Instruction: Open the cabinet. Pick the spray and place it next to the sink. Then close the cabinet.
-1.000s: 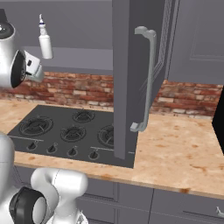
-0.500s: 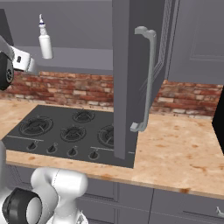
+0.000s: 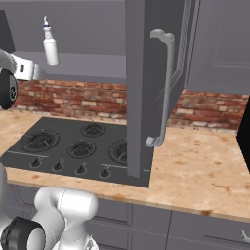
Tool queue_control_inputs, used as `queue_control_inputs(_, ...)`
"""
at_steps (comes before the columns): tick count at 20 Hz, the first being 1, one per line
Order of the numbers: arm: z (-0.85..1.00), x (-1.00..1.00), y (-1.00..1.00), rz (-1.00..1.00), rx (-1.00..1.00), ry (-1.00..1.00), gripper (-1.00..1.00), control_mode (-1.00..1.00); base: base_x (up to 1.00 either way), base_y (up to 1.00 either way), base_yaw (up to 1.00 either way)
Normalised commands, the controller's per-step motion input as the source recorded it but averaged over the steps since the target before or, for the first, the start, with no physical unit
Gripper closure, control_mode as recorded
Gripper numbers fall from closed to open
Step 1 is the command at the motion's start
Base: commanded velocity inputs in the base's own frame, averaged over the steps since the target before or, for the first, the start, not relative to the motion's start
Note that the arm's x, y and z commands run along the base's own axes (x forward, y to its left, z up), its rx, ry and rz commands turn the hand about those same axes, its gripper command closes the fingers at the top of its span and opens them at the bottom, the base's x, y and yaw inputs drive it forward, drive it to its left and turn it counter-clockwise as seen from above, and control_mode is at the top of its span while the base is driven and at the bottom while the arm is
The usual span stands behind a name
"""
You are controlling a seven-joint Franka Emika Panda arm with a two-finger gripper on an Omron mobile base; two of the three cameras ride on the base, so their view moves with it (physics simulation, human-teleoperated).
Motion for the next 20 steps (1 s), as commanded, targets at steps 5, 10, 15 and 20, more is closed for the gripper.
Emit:
queue_control_inputs(5, 0.56, 0.23, 0.0, 0.0, -0.02, 0.03, -1.0, -1.0, 0.0, 0.0, 0.0)
queue_control_inputs(10, 0.16, 0.38, 0.0, 0.0, -0.06, 0.05, -1.0, -1.0, 0.0, 0.0, 0.0)
queue_control_inputs(15, -0.31, 0.39, 0.0, 0.0, -0.05, 0.0, -1.0, -1.0, 0.0, 0.0, 0.0)
queue_control_inputs(20, -0.15, 0.34, 0.0, 0.0, -0.01, 0.0, -1.0, -1.0, 0.0, 0.0, 0.0)
